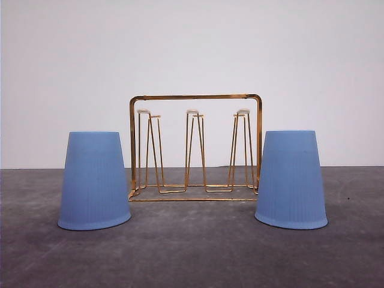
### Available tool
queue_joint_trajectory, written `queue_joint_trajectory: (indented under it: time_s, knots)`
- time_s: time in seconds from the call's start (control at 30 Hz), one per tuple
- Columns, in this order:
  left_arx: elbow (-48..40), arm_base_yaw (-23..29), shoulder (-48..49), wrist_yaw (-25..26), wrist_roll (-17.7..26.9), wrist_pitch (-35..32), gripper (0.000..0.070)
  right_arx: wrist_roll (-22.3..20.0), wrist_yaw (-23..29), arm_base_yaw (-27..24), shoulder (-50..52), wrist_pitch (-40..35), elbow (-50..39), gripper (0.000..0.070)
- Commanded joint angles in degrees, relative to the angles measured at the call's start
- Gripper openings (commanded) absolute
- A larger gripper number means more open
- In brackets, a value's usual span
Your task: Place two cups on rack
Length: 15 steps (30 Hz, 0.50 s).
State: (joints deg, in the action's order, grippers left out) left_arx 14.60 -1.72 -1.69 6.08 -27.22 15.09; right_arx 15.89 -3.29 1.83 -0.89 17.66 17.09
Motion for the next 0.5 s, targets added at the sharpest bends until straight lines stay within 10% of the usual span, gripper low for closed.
queue_joint_trajectory:
  time_s: [0.0,0.2,0.47]
  knots:
    - [5.4,0.1,-1.6,-0.2,0.2,5.6,0.0003,1.2,-0.1,0.0,-1.4,4.8,4.6,0.0002]
    - [18.3,0.1,-8.5,0.7,4.6,22.4,0.0003,-1.9,-3.4,0.0,-8.1,21.4,16.5,0.0002]
    - [22.3,0.1,-18.5,17.8,11.8,29.4,0.0003,-5.2,-15.4,0.0,-18.4,23.1,17.7,0.0002]
